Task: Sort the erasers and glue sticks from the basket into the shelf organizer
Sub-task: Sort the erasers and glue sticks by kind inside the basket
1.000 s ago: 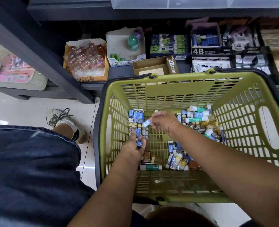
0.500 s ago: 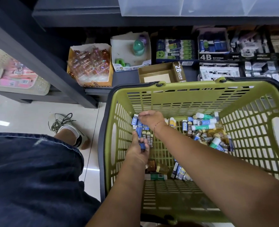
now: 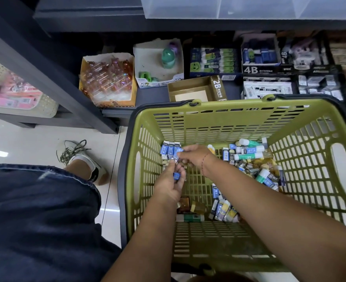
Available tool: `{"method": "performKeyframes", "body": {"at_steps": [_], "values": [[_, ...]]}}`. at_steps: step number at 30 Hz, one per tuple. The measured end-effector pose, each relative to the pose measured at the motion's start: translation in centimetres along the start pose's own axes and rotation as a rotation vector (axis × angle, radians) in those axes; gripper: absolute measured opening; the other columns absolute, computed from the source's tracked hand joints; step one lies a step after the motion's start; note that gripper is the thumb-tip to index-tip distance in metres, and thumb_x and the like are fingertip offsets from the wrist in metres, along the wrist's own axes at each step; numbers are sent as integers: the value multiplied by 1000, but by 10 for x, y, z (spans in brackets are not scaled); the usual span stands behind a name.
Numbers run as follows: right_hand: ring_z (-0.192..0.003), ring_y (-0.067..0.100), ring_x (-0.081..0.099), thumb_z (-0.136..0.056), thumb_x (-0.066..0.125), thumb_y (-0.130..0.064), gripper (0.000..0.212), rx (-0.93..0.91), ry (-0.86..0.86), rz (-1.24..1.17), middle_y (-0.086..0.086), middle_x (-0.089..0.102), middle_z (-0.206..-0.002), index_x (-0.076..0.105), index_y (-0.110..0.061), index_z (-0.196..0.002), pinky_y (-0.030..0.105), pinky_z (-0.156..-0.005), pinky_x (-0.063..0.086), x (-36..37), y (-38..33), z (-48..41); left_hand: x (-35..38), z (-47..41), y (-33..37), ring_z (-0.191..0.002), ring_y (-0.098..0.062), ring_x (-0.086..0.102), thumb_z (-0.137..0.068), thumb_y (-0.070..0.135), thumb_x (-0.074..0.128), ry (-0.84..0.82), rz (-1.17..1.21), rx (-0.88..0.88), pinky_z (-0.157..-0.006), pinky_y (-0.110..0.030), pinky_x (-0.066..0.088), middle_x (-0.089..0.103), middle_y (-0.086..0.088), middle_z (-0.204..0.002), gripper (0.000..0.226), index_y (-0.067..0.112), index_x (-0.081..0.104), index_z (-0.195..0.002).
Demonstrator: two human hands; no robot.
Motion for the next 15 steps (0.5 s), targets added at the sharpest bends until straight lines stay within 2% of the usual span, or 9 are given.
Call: {"method": "performKeyframes", "body": {"at_steps": [2,4,6,8,10,11,13,15], "values": [[-43,3,54,-81,74,-7,35,-2,120,-59,6,60,-68,61,2,-112,13,-41,43,0,-2,-9,0,0,3,-90,-15,61,-91,4,62,-21,31,-3,-71,-23,58,59,-13,-105,15,-5,62,-104],[-62,13,62,-78,77,-10,26,-31,214,-1,11,66,-81,61,-4,-99,22,-62,54,2,-5,-16,-1,-2,3,-93,-20,61,-92,-8,55,-21,54,-19,-79,-25,55,57,-15,-109,22,-8,56,-114],[-82,21,66,-75,80,-15,27,-76,272,108,10,69,-91,53,-15,-79,31,-82,53,7,-7,-19,-2,-2,1,-83,-21,60,-95,-9,48,-22,69,-49,-73,-28,58,59,-16,-96,11,-8,57,-101],[-83,22,67,-75,80,-15,32,-111,293,175,7,69,-86,49,-20,-69,31,-82,53,15,-8,-21,-1,-2,0,-78,-21,59,-98,-3,47,-32,64,-89,-57,-29,59,60,-15,-88,12,-5,57,-91],[-79,25,69,-77,77,-10,27,-140,289,148,9,69,-78,55,-19,-64,36,-79,56,23,-9,-20,-1,-2,0,-79,-21,59,-97,2,50,-20,45,-88,-49,-28,58,62,-15,-94,9,-2,58,-100],[-78,29,70,-78,74,-6,25,-150,274,83,12,69,-77,58,-17,-64,41,-79,57,26,-8,-22,-1,-1,0,-82,-21,59,-96,2,52,-8,49,-75,-51,-27,58,62,-16,-102,15,0,59,-109],[-78,32,70,-83,66,1,21,-151,209,-43,15,68,-75,62,-13,-67,46,-81,57,30,-6,-23,-2,-3,2,-87,-20,58,-95,1,54,14,72,-34,-66,-25,57,60,-16,-116,29,2,56,-124],[-75,29,68,-86,60,2,22,-179,160,-51,10,66,-70,64,-12,-70,46,-83,57,29,-6,-24,-1,-3,3,-87,-18,59,-94,-2,53,10,58,4,-80,-26,52,58,-15,-117,33,2,55,-128]]}}
Point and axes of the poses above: each hand's wrist, its own z-axis away from the middle knuckle, its own x-axis out of the palm, y = z × x, the point moved 2 cm from there along -z, towards the middle knuckle
